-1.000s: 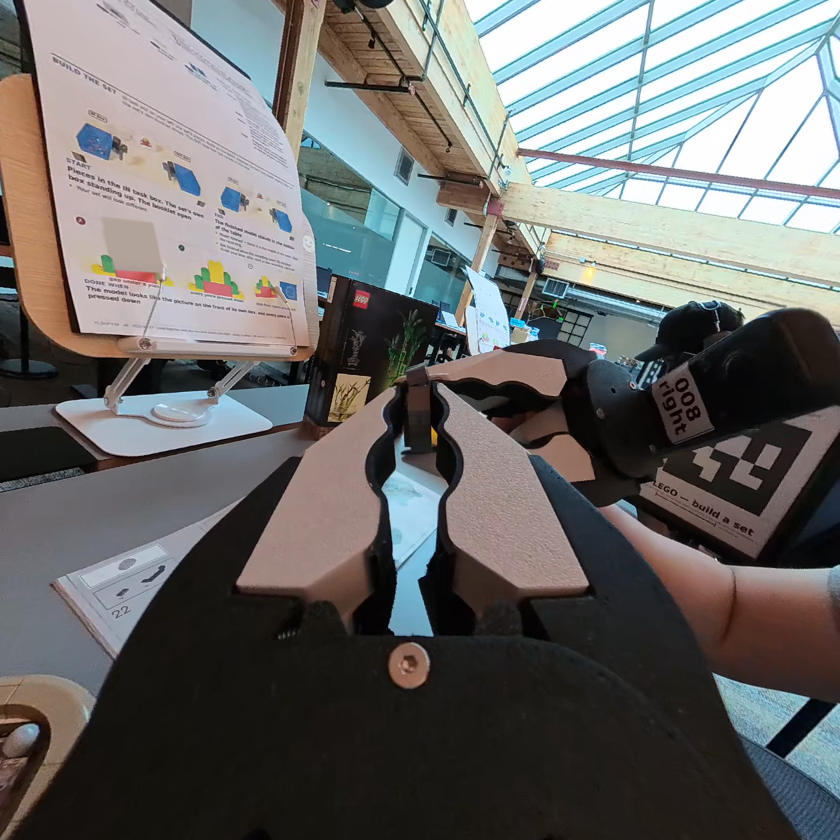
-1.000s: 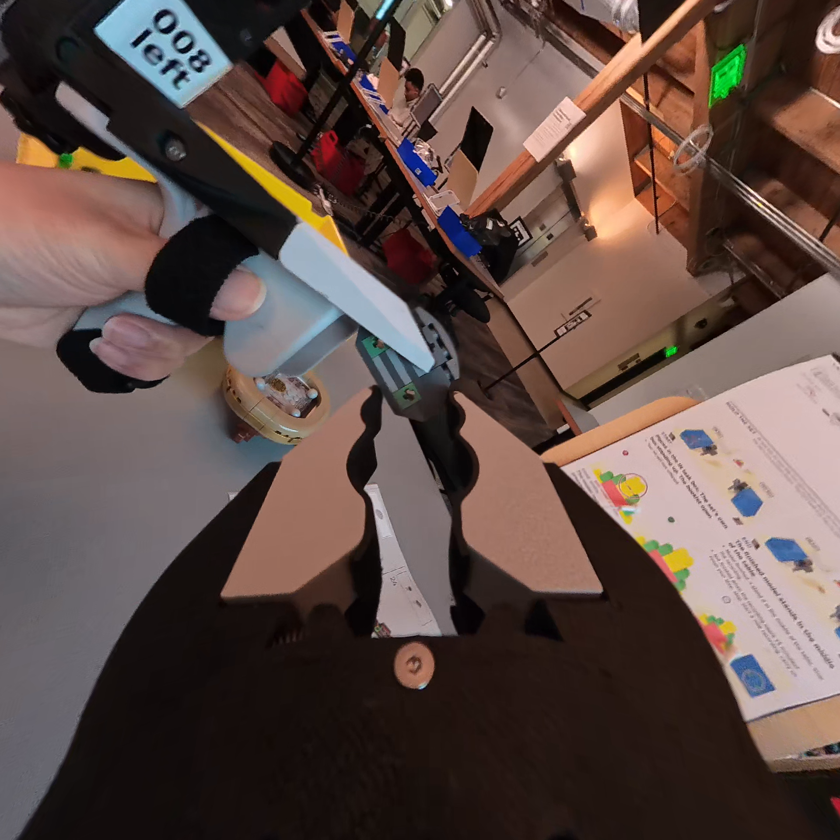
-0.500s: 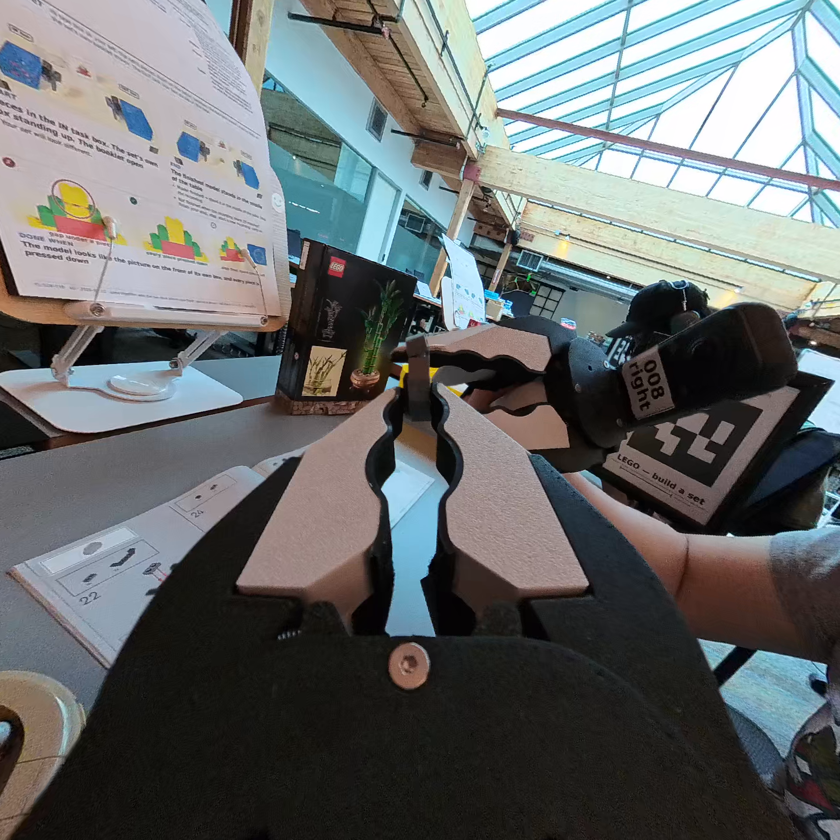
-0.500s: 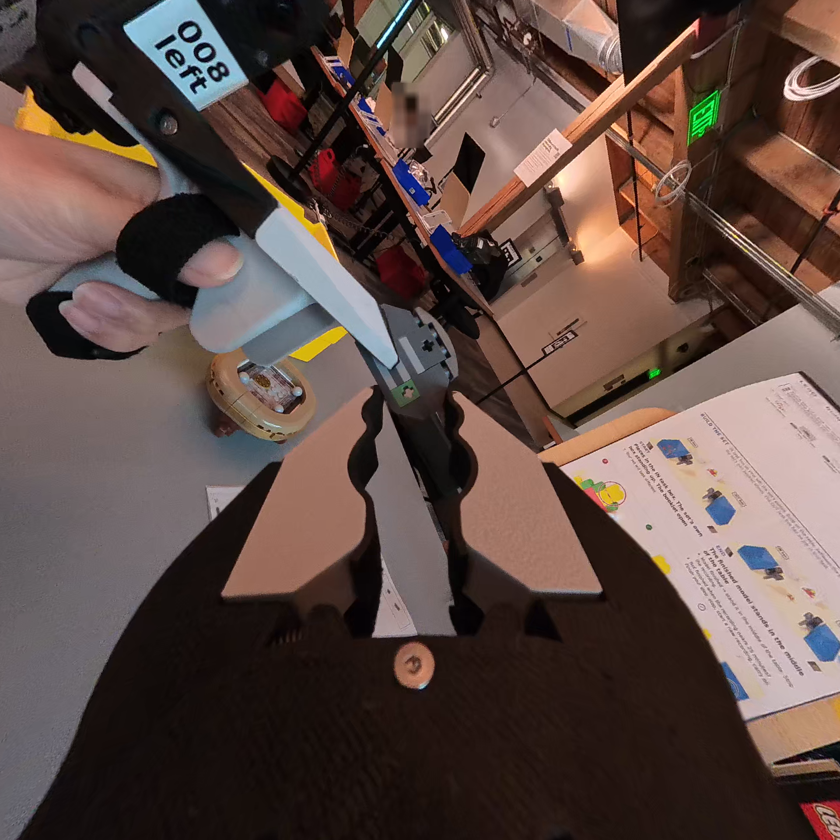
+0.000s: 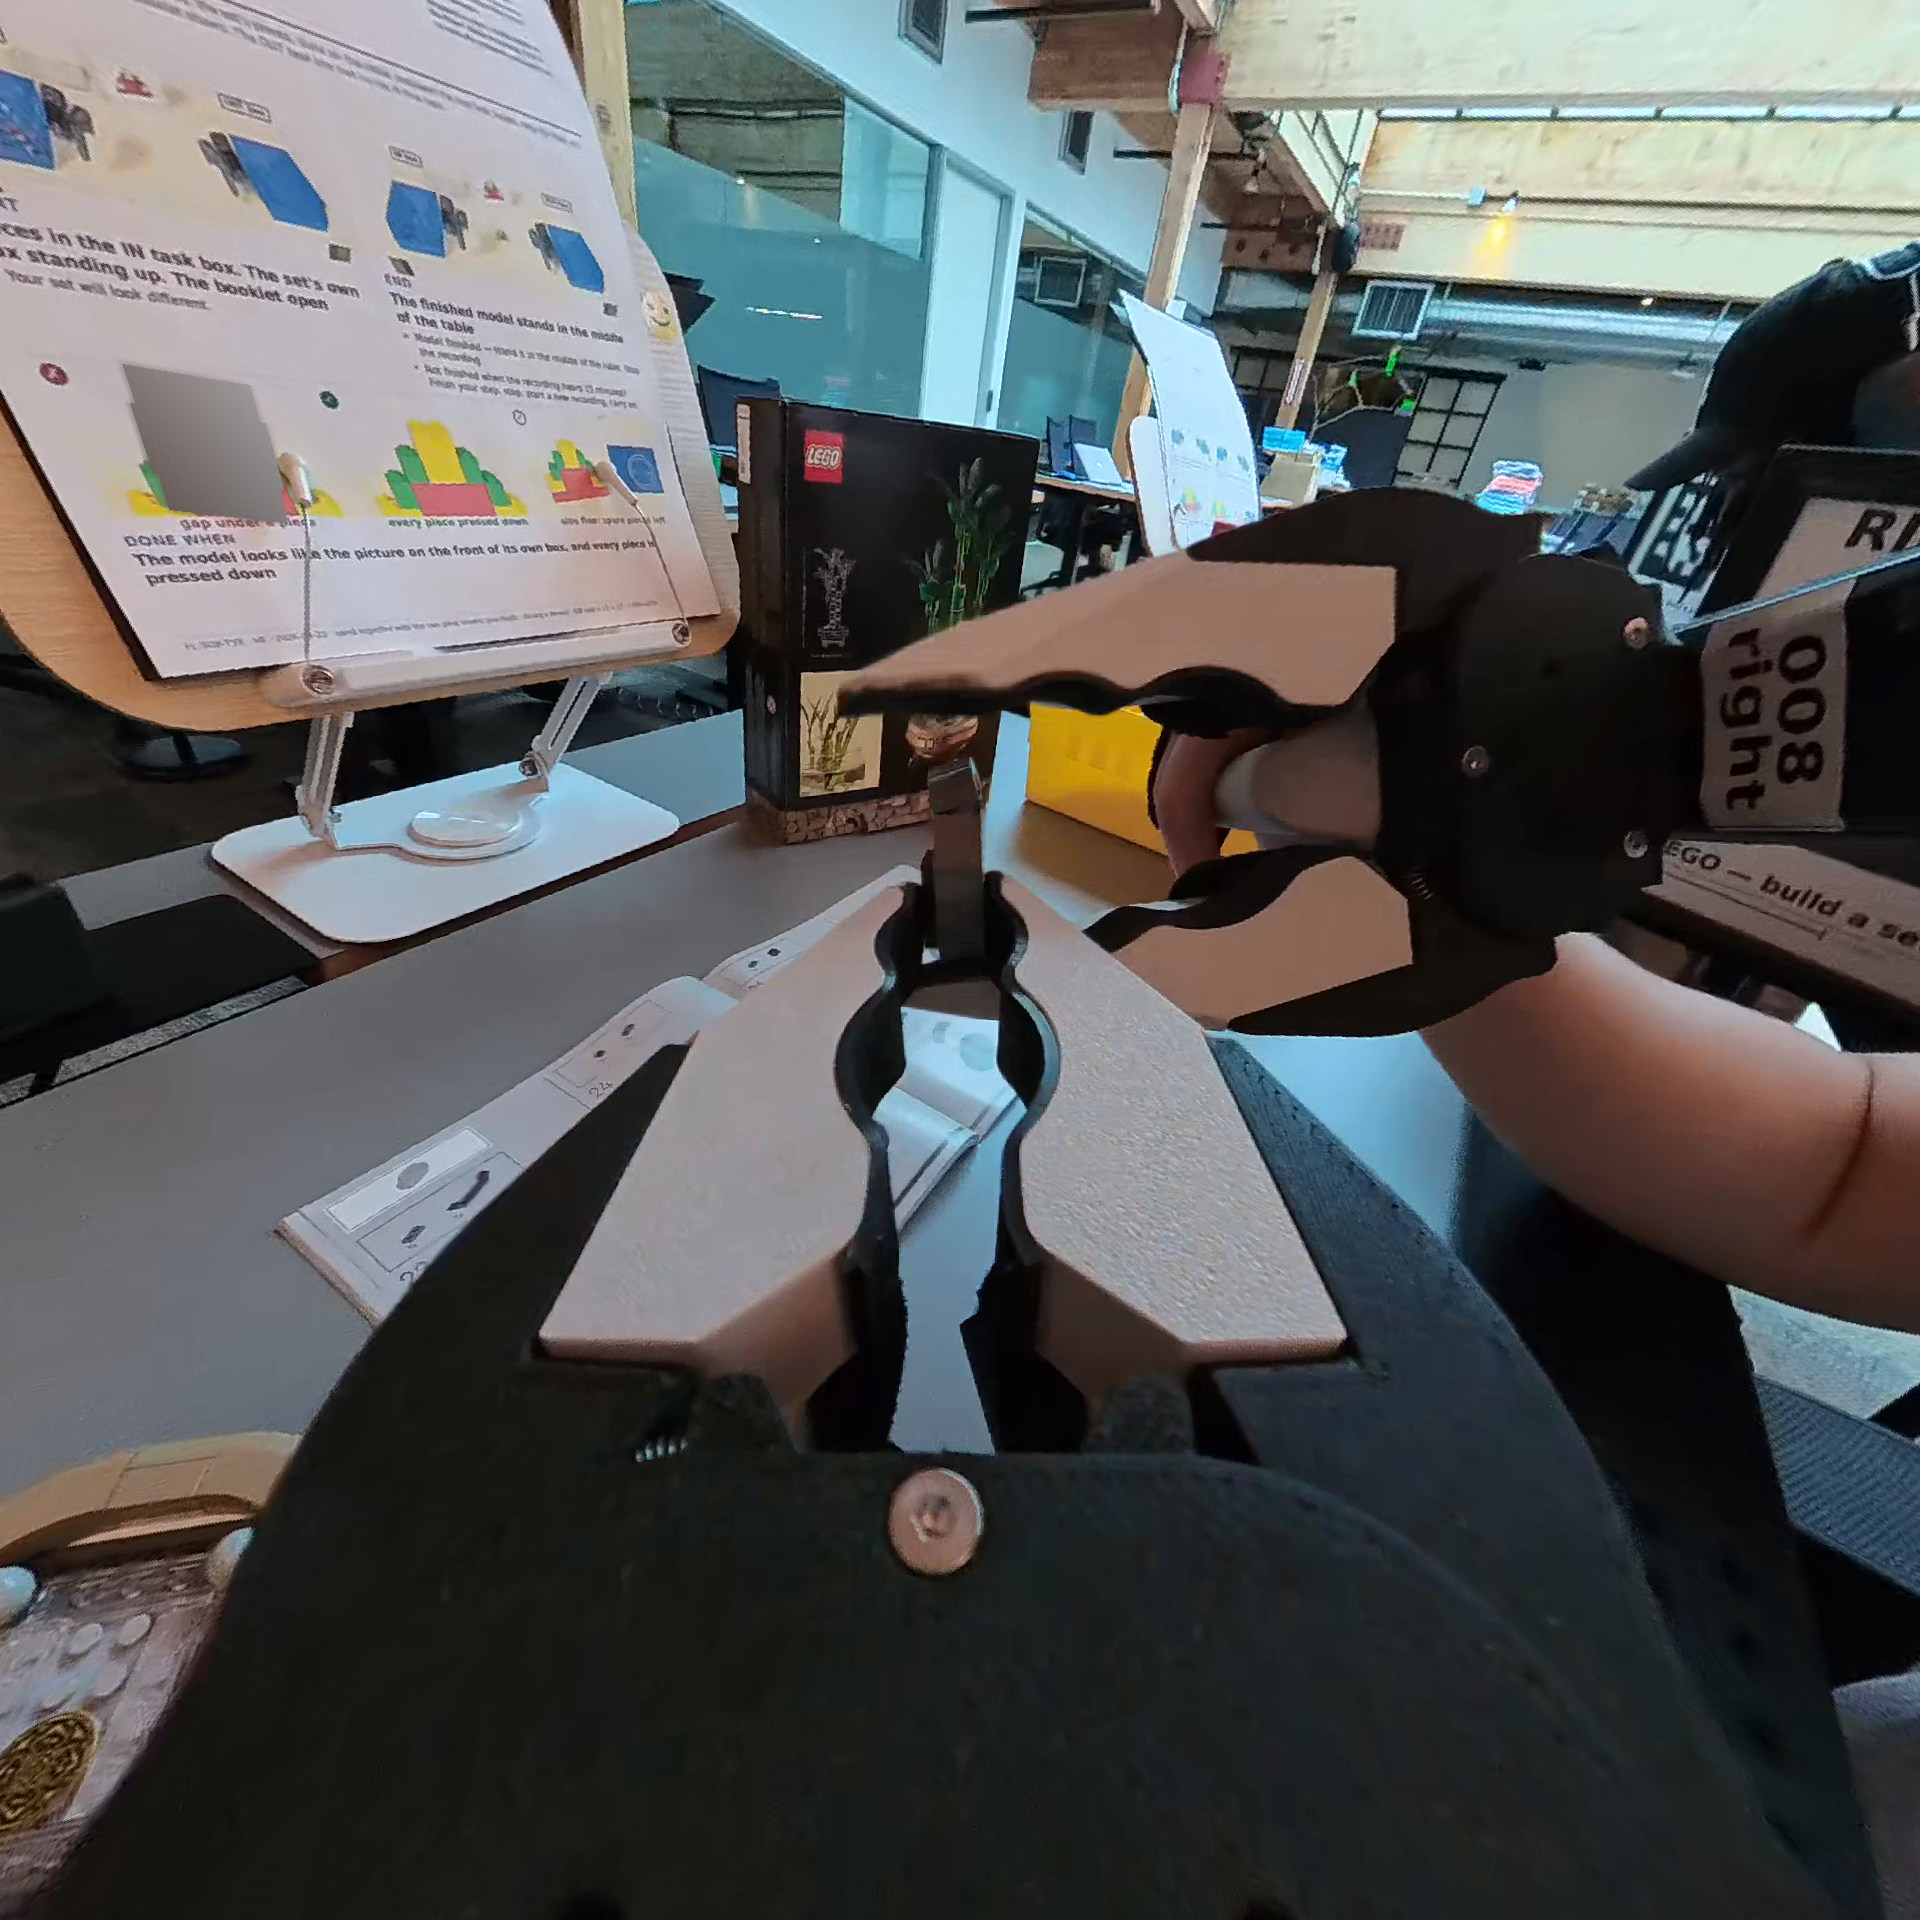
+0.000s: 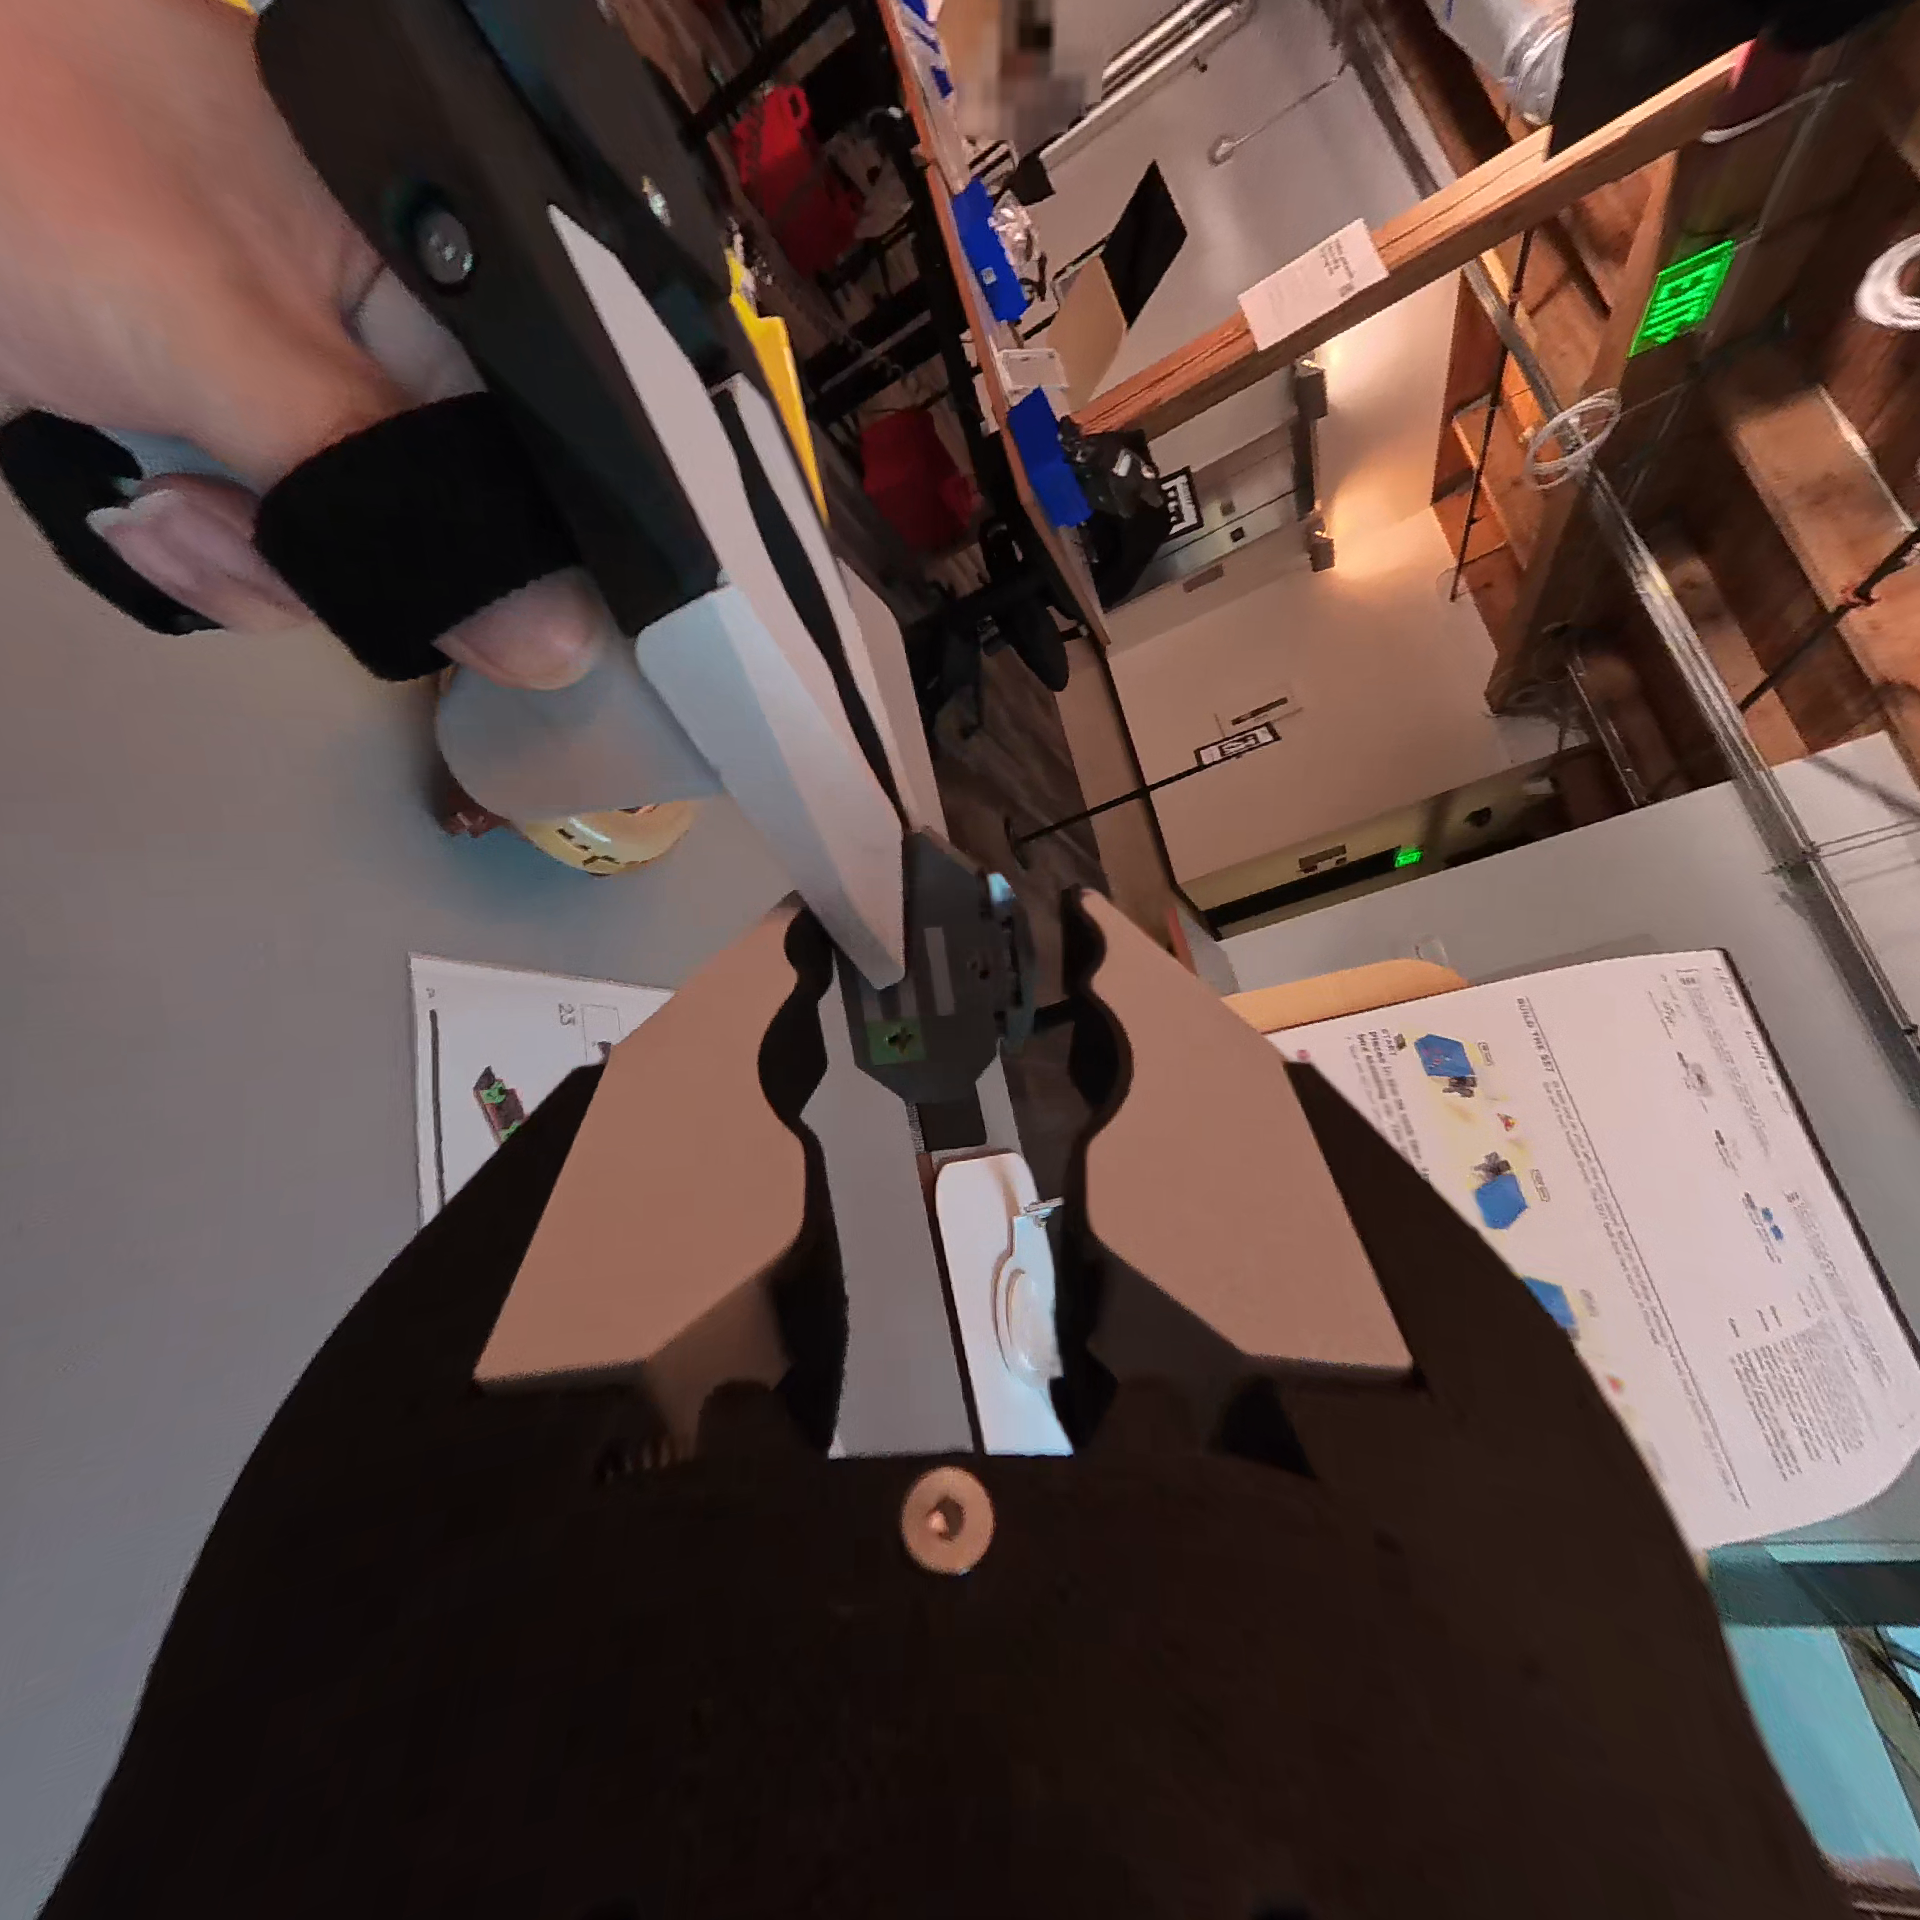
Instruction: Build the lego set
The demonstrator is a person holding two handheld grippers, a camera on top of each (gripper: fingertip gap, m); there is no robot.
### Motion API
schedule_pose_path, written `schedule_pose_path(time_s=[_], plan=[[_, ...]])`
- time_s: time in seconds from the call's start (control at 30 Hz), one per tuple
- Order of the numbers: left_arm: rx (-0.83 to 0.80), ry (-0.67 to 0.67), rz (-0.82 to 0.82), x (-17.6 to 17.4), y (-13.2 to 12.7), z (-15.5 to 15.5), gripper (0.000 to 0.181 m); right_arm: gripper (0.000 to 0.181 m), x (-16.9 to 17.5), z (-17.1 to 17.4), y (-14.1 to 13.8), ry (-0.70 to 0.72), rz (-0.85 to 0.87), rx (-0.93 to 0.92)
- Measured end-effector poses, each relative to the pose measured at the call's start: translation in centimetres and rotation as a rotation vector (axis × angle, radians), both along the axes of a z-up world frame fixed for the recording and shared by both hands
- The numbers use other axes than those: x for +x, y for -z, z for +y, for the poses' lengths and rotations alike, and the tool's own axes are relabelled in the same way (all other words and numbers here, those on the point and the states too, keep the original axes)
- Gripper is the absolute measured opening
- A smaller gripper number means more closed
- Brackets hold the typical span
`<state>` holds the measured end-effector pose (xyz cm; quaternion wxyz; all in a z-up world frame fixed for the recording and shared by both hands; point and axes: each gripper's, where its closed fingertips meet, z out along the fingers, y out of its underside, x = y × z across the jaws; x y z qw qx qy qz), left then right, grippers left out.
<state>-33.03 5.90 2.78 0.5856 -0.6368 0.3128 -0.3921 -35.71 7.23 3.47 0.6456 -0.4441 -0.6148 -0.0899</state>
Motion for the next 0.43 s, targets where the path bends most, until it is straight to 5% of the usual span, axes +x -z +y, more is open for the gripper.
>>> schedule_pose_path(time_s=[0.43], plan=[[-0.03, -0.002, -0.018, 0.05, 0.25, 0.17, 0.008, 0.036, 0.14, 0.16, 0.55, 0.021, -0.017, -0.038]])
